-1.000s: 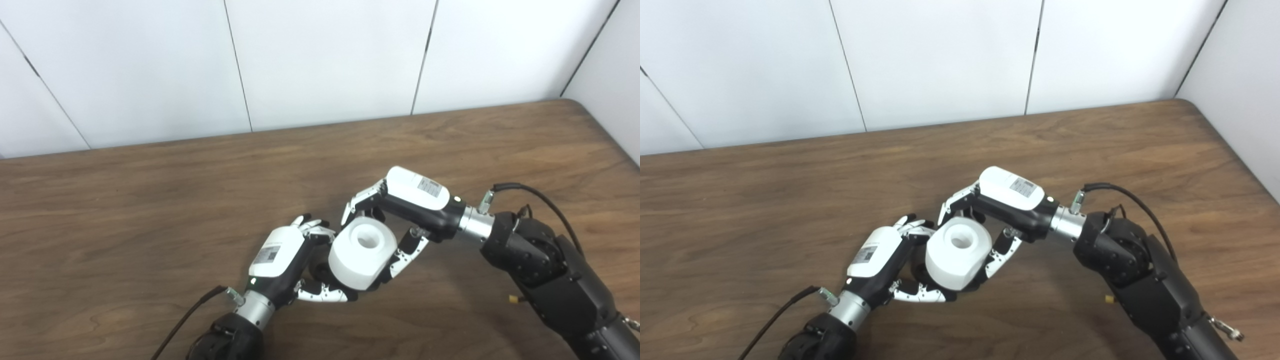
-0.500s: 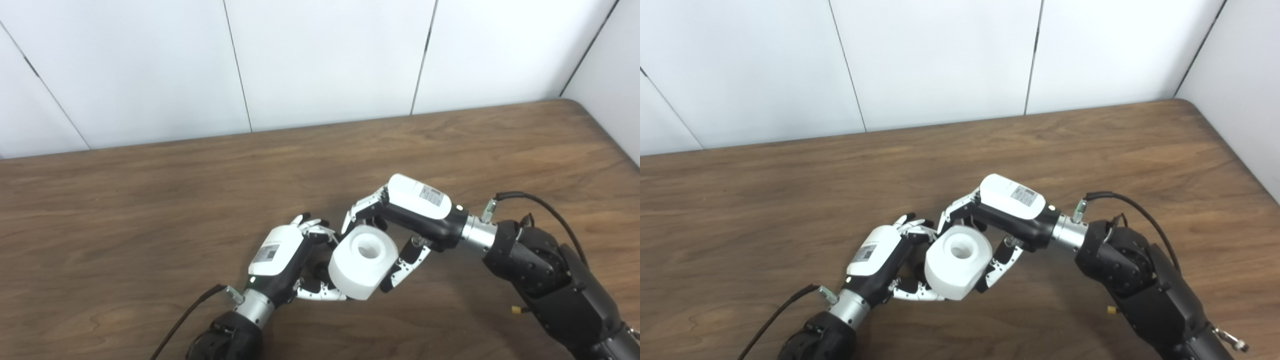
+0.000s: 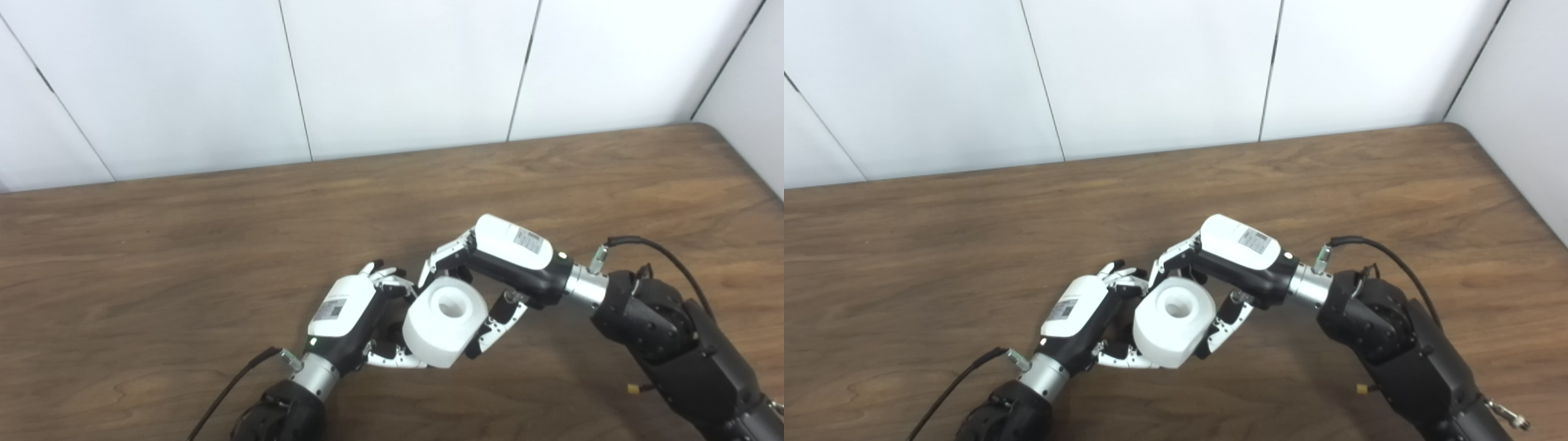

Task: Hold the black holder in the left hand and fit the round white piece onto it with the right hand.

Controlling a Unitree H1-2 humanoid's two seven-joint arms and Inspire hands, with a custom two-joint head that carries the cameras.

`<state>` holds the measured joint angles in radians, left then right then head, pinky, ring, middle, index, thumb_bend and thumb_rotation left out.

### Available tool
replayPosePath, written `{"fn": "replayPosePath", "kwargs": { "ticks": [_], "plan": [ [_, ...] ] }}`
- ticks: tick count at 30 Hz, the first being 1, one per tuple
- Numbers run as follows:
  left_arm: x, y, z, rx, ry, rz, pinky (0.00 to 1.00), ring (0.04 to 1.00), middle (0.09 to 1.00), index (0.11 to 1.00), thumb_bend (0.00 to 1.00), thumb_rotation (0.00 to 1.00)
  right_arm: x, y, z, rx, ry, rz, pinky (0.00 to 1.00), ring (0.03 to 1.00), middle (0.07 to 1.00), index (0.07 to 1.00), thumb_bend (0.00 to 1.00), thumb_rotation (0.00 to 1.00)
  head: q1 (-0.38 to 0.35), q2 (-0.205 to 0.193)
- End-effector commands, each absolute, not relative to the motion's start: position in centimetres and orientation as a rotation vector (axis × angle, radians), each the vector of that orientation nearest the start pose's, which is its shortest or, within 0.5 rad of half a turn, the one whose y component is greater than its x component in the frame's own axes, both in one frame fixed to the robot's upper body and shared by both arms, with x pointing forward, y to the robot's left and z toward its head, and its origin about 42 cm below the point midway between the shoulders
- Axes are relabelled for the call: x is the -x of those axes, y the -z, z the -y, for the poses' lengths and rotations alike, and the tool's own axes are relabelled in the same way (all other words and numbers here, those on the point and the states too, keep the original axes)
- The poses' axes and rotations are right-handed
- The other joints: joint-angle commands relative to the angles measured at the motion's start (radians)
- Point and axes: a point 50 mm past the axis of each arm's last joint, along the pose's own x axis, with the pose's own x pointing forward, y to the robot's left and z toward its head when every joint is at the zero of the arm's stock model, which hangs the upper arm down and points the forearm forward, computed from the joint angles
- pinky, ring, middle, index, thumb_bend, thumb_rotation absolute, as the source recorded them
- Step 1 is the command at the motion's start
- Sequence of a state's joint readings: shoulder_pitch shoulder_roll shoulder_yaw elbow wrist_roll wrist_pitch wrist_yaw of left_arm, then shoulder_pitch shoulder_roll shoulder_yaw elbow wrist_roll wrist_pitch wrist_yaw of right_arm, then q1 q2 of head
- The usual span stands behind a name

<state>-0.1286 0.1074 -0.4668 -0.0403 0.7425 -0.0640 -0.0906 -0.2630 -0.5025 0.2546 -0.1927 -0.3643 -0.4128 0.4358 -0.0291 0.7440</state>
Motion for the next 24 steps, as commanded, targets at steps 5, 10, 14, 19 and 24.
{"fn": "replayPosePath", "kwargs": {
  "ticks": [5,10,14,19,24],
  "plan": [
    [-28.8,-14.1,-8.9,-0.825,0.529,0.405,0.99,0.879,0.715,0.48,0.52,0.06,-33.0,-23.3,22.9,1.012,-0.811,0.714,0.3,0.415,0.49,0.487,0.52,0.0,0.005,-0.014],
    [-28.7,-14.1,-8.9,-0.832,0.529,0.408,0.99,0.879,0.717,0.48,0.52,0.06,-33.5,-23.4,22.8,1.023,-0.814,0.719,0.28,0.38,0.491,0.487,0.52,0.0,0.004,-0.016],
    [-28.7,-14.0,-8.8,-0.823,0.523,0.414,0.97,0.874,0.71,0.48,0.52,0.06,-33.9,-23.8,22.8,1.044,-0.813,0.733,0.29,0.407,0.491,0.486,0.52,0.0,0.004,-0.016],
    [-28.7,-14.2,-8.8,-0.829,0.526,0.415,0.97,0.874,0.716,0.48,0.52,0.06,-34.2,-24.4,22.9,1.056,-0.823,0.733,0.33,0.445,0.489,0.488,0.52,0.0,-0.001,-0.004],
    [-28.6,-14.3,-8.8,-0.826,0.526,0.413,0.98,0.873,0.715,0.48,0.52,0.06,-34.2,-24.8,23.2,1.071,-0.832,0.722,0.33,0.444,0.488,0.489,0.52,0.0,-0.004,0.001]
  ]
}}
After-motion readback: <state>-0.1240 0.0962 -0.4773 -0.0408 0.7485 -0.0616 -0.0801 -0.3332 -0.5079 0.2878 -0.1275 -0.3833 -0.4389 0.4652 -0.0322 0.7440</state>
